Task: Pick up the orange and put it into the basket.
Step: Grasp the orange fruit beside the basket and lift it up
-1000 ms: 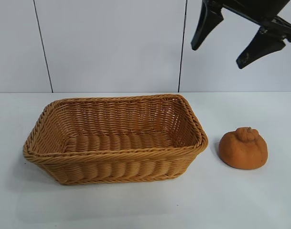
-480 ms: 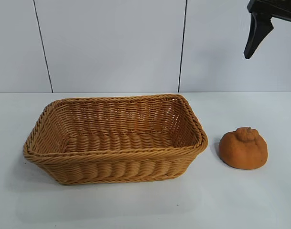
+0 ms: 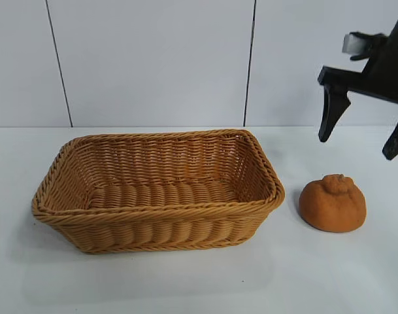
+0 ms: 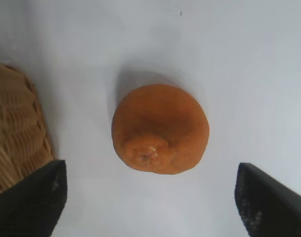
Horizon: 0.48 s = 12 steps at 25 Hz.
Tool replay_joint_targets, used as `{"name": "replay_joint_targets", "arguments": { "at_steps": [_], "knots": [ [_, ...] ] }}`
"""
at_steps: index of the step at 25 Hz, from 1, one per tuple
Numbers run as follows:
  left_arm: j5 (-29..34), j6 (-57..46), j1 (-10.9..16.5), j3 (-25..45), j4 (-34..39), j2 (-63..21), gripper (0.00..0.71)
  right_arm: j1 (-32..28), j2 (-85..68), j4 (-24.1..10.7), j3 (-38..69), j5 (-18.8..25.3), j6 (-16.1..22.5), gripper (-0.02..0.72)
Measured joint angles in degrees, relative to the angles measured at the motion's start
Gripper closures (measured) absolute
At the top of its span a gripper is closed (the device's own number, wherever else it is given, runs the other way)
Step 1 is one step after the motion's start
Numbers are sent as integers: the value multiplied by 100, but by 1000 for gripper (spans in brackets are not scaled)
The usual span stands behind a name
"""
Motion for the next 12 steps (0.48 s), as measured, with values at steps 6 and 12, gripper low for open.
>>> {"name": "replay_joint_targets", "arguments": {
  "at_steps": [6,12],
  "knots": [
    [0,0,0,0,-5,0,151,0,860,88,0,-116,0,72],
    [0,0,0,0,-5,0,151,0,981,112,-12,-153,-99,364]
  ]
}}
